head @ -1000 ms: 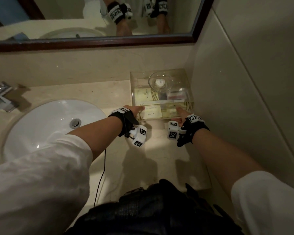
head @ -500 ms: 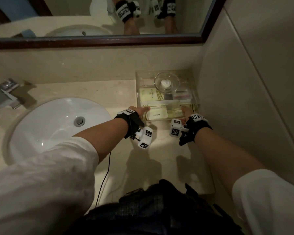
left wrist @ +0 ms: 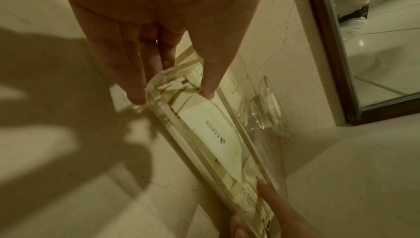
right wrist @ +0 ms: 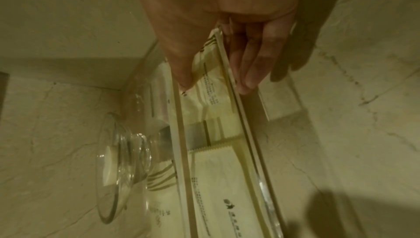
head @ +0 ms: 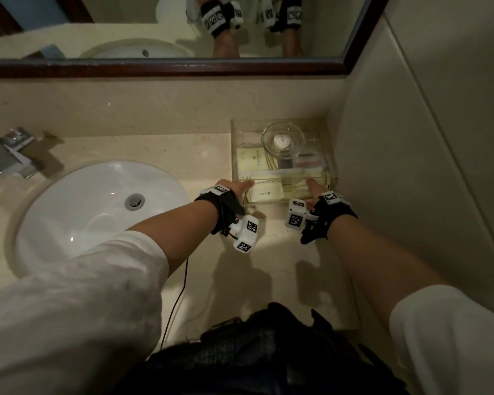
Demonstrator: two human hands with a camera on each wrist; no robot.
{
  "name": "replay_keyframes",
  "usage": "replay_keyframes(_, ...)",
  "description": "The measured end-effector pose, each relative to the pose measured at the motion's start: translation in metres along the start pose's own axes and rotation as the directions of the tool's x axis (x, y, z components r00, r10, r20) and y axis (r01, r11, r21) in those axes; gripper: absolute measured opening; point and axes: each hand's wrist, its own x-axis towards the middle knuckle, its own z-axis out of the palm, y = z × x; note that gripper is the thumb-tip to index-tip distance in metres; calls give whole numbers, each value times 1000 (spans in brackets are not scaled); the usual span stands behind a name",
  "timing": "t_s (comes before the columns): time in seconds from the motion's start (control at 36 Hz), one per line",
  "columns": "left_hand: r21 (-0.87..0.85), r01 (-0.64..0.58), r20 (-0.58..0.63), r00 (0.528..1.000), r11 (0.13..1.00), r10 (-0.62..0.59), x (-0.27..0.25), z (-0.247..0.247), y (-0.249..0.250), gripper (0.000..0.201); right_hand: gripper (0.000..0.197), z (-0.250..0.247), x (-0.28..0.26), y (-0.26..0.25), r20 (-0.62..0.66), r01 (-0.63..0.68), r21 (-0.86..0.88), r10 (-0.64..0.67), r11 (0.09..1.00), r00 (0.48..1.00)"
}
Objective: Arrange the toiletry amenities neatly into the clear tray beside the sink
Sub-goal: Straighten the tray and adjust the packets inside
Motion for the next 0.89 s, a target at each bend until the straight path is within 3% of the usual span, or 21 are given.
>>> replay_keyframes(0.11, 3, -2, 18, 1000, 1000, 2, -3, 0, 0, 97, 71, -2, 8, 4, 47, -66, 128, 60, 990, 997)
replay_keyframes(0.17, 6, 5, 15, 1000, 1000, -5, -4, 0, -1, 102, 67, 0, 9, 3, 39, -32, 183, 26, 983, 999)
replay_keyframes(0.39, -2, -42, 16, 999, 999, 42, -45, -8, 8, 71, 59, 5, 11, 6, 16, 36, 291, -42, 956, 999)
replay_keyframes(0.58, 21, -99, 21, 995, 995, 99, -51, -2, 8, 79, 53, 1, 23, 9, 42, 50, 270, -64, 962, 997)
replay_keyframes(0.72, 160, -96, 17, 995, 982, 95, -41, 5, 5, 112, 45, -1, 23, 12, 44, 41, 284, -56, 958, 997)
replay_keyframes(0.89, 140, -82, 7, 997, 987, 82, -32, 5, 2, 93, 39, -1, 26, 16, 47, 105, 218, -117, 970, 992)
